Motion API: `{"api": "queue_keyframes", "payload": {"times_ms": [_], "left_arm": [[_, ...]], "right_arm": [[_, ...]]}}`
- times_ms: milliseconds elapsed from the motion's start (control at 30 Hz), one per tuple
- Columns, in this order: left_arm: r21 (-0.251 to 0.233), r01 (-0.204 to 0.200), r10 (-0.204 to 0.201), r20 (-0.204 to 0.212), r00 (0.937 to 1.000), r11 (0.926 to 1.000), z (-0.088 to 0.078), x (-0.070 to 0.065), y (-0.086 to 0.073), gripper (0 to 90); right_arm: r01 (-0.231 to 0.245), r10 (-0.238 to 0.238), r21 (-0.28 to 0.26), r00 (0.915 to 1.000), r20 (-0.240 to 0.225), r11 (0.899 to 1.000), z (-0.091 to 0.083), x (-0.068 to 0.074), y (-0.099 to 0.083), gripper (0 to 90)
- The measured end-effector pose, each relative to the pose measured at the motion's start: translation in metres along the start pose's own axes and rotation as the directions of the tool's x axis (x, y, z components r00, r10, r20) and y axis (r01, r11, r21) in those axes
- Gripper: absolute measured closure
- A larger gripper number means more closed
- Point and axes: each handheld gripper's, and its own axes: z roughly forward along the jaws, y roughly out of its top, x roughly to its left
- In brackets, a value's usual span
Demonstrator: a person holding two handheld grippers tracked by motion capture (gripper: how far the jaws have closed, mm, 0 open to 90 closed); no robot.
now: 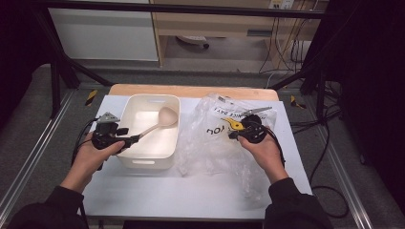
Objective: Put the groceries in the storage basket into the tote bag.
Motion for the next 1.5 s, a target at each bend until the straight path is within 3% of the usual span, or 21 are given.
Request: {"api": "queue_keyframes", "payload": {"times_ms": [267,667,1500], "left_arm": [[0.017,0.0,0.001,-0.012,0.9999,0.9999,0.003,-0.001,-0.001,43.1],[0.051,-0.032,0.034,-0.038,0.9987,0.9982,0.009,-0.007,-0.003,46.6],[0.079,-0.044,0.049,-0.065,0.9966,0.9959,0.017,-0.006,-0.009,50.5]], "right_arm": [[-0.005,0.005,-0.001,1.0,0.0,1.0,0.0,-0.001,-0.001,90.0],[-0.007,0.007,0.004,1.0,0.0,1.0,0.001,-0.003,-0.002,90.0],[-0.009,0.009,0.007,1.0,-0.004,1.0,0.002,-0.003,-0.003,90.0]]}}
